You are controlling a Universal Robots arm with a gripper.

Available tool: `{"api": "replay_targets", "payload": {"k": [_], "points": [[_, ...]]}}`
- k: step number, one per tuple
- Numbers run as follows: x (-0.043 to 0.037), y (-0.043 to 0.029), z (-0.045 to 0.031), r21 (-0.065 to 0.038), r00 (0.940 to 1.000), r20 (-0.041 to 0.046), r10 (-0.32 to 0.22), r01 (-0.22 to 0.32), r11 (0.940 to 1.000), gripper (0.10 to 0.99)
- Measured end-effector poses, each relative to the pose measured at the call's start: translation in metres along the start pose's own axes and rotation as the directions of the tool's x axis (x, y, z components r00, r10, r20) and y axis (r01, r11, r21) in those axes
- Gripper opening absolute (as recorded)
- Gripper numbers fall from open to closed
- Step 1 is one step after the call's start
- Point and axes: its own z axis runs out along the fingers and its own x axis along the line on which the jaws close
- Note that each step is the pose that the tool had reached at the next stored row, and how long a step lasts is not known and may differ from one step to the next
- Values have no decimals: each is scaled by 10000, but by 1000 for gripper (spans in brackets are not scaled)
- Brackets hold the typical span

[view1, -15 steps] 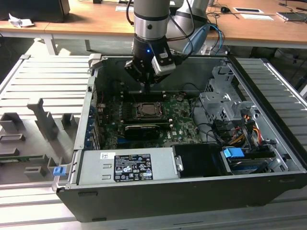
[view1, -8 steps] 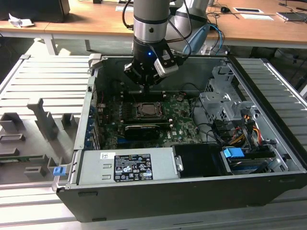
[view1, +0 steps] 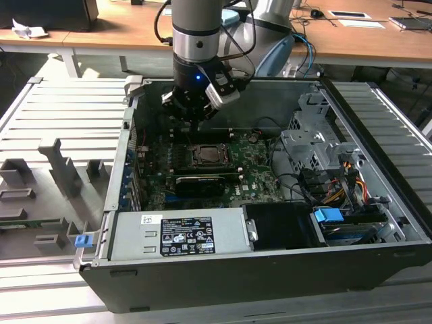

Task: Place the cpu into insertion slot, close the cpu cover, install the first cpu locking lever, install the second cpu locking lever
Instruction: 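Install the first cpu locking lever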

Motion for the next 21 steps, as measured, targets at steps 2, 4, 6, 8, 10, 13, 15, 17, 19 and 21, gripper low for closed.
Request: {"api": "replay_targets", "payload": {"k": [2, 4, 6, 8, 10, 13, 15, 17, 19, 21], "points": [[90, 8, 4, 0, 10000, 6, 0, 0, 10000, 106], [182, 16, 7, 1, 10000, 17, 0, 0, 10000, 106], [316, 28, 16, 2, 10000, 34, -1, 1, 10000, 106], [365, 40, 23, 1, 10000, 38, -4, 4, 10000, 106], [366, 116, 43, 2, 10000, 35, -8, 8, 10000, 106], [356, 217, 53, 3, 10000, 35, -9, 9, 10000, 106], [352, 273, 56, 4, 10000, 37, -6, 6, 10000, 106], [328, 279, 57, 4, 10000, 40, 20, -20, 10000, 106], [265, 276, 59, 4, 10000, 41, 25, -25, 10000, 106], [134, 266, 67, 5, 10000, 40, 26, -26, 10000, 106]]}}
